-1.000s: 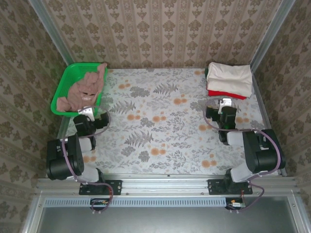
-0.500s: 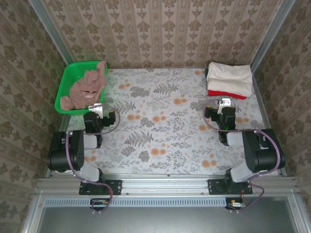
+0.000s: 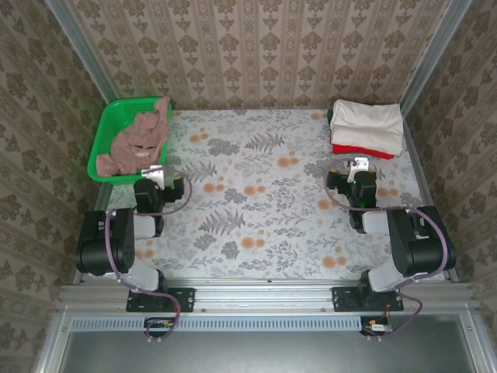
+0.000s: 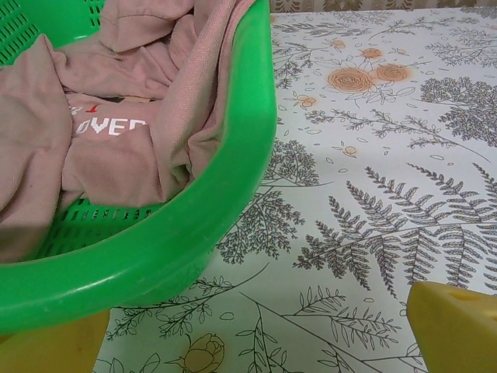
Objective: Fold and stack the t-shirts
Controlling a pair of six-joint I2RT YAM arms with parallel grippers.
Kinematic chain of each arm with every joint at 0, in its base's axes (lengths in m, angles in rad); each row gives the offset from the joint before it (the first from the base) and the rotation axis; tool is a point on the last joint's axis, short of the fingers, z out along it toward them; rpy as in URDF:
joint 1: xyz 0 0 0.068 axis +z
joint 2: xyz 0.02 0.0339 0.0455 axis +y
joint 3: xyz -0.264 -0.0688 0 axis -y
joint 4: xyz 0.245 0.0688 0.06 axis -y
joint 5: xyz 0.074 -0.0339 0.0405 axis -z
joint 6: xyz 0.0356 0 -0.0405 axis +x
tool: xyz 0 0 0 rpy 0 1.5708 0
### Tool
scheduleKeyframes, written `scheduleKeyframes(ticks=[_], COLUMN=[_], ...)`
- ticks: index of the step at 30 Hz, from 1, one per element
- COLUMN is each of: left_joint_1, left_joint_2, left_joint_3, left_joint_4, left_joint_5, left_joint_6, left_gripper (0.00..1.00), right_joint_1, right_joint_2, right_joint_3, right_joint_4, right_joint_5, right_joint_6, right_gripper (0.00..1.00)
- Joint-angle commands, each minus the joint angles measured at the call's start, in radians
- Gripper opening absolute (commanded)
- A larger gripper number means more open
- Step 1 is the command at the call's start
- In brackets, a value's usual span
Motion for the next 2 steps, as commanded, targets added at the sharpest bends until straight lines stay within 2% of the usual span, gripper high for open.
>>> scheduleKeyframes(ticks=[1,2], left_joint_1=[-0.005,-0.005], left_joint_2=[-0.001,-0.001], left_joint_3=[0.03,0.03], left_joint_4=[0.006,0.006], left_joint_5=[-0.005,-0.005], left_joint_6=[0.029,0.028], left_gripper=[1.0,1.0], right_joint_1=[0.003,0.003], right_joint_2=[0.006,0.004], right_joint_3=[-0.003,-0.008], right_joint_4=[0.025,0.033], right_joint_5=[-0.027,-0.027], right_joint_6=[-0.007,-0.008], right_gripper=[1.0,1.0])
